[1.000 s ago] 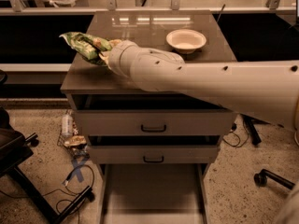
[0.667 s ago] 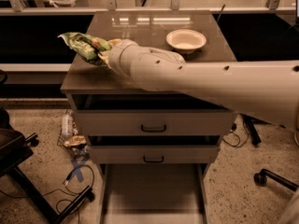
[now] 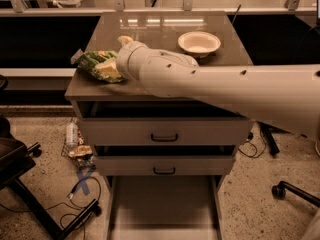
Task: Pick green jalapeno chip bag from bottom drawer and place on counter
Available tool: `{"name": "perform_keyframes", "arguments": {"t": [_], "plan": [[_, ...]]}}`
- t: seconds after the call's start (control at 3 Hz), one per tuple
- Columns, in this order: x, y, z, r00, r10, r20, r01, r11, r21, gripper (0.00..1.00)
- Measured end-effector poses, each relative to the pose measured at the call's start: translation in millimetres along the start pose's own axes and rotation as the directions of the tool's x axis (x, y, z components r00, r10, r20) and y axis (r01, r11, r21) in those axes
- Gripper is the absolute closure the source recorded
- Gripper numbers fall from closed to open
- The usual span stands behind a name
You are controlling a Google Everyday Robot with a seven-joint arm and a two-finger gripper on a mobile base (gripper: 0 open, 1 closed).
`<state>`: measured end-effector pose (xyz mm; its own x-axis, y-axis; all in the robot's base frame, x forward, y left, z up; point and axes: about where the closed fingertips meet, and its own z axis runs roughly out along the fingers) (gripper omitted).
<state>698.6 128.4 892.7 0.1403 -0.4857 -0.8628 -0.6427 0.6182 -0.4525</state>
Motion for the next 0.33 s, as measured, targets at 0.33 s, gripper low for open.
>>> {"name": "perform_keyframes", "arguments": {"t": [0.33], "plan": [[-2.1,0.2,-0.4,1.000,-0.001,0.003,0.001,1.0000,0.000,0.00]]}}
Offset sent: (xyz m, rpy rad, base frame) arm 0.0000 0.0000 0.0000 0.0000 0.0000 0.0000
